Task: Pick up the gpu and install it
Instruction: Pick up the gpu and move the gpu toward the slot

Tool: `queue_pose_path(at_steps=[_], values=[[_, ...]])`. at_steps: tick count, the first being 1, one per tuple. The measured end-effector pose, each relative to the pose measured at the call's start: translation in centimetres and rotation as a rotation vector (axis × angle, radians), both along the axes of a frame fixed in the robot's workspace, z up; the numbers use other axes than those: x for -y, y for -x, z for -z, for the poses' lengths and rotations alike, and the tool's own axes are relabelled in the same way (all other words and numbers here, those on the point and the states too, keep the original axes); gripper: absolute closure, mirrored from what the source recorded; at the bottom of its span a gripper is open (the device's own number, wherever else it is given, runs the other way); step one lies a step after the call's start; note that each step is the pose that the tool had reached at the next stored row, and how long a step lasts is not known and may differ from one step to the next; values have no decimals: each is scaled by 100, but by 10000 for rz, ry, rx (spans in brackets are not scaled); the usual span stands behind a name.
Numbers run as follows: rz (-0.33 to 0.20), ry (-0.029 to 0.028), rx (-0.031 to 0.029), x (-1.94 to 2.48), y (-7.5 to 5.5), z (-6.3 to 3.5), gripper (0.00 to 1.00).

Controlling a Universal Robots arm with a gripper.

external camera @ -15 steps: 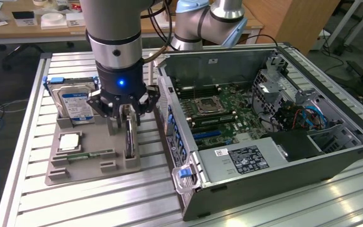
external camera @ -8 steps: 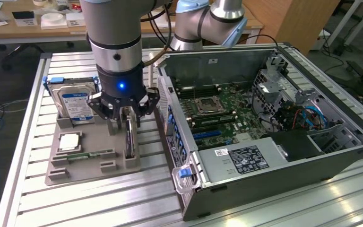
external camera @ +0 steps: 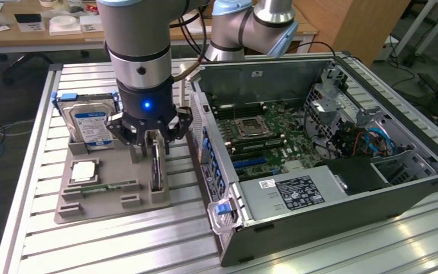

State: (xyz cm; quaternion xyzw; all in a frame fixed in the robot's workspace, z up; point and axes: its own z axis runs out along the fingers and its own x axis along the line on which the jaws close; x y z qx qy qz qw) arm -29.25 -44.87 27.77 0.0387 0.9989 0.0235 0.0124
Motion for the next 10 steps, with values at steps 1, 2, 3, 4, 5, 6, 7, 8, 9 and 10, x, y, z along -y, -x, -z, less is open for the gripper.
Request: queue_pose_path(at_steps=[1, 2, 3, 4, 5, 6, 7, 8, 9, 10], values=[[0, -1, 0, 0, 0, 1, 53], [0, -4, 4, -1, -1, 9, 53], [0, -3, 3, -1, 0, 20, 53], [0, -2, 1, 0, 0, 34, 53], [0, -2, 1, 0, 0, 51, 53], [0, -2, 2, 0, 0, 69, 53], [0, -2, 1, 0, 0, 87, 53], [0, -1, 1, -1, 0, 104, 53], [0, -1, 1, -1, 0, 121, 53], [0, -1, 1, -1, 0, 135, 53]])
